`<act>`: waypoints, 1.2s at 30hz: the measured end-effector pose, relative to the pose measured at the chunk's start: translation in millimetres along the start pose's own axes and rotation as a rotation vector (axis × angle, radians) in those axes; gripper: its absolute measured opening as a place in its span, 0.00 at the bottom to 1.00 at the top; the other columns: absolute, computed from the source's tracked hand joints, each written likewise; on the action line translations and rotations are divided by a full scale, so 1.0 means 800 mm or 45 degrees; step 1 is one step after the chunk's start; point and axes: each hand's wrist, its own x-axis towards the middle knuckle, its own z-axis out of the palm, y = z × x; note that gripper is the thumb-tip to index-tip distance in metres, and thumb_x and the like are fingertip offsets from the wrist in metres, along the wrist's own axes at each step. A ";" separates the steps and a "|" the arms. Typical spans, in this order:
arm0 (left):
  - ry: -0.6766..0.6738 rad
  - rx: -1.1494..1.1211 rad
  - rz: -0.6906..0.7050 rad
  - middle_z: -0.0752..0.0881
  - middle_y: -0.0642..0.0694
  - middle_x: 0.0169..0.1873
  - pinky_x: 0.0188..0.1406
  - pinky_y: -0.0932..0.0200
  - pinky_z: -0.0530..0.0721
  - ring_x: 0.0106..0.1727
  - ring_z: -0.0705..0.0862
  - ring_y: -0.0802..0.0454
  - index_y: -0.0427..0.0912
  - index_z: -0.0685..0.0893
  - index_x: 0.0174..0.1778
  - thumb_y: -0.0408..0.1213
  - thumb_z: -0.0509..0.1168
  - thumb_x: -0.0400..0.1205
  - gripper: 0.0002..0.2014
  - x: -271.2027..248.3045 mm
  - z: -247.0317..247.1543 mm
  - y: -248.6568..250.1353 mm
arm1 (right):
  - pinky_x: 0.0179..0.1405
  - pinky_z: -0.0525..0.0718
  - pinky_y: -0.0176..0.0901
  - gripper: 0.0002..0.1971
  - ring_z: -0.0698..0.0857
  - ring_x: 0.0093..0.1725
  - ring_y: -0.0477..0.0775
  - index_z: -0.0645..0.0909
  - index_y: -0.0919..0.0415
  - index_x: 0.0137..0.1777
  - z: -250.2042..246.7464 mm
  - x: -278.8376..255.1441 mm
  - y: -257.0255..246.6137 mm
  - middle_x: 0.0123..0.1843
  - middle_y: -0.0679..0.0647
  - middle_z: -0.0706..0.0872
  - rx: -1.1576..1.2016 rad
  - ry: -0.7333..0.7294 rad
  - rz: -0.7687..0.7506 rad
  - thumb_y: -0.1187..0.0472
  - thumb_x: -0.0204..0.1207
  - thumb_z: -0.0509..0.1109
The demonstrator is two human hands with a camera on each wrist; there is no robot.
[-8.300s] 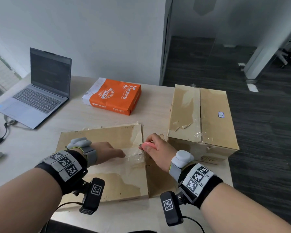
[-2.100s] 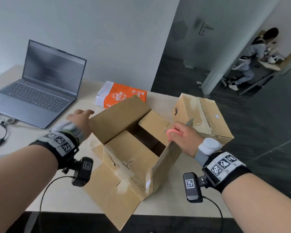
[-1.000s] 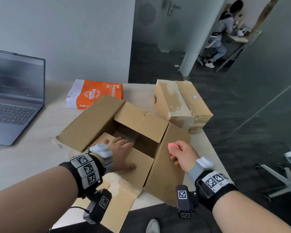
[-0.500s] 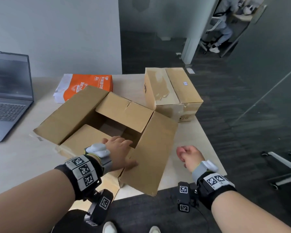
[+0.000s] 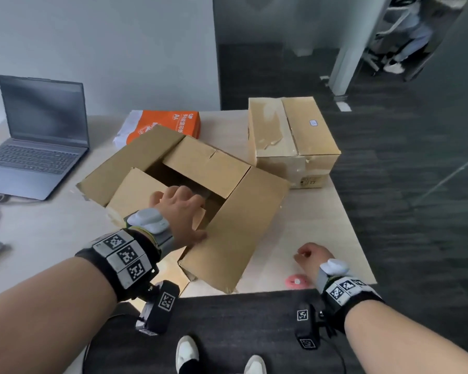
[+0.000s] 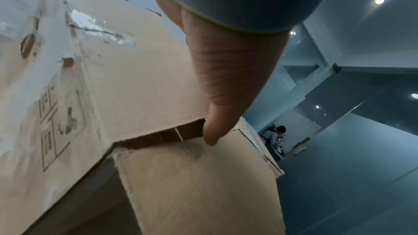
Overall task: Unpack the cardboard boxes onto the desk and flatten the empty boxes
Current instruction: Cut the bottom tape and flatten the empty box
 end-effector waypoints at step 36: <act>-0.246 -0.569 -0.665 0.55 0.51 0.89 0.67 0.53 0.79 0.73 0.80 0.48 0.53 0.82 0.60 0.56 0.63 0.81 0.16 -0.064 0.070 -0.097 | 0.58 0.79 0.54 0.18 0.74 0.64 0.58 0.83 0.40 0.67 0.003 -0.016 -0.302 0.64 0.51 0.73 -1.122 0.376 -1.180 0.49 0.78 0.64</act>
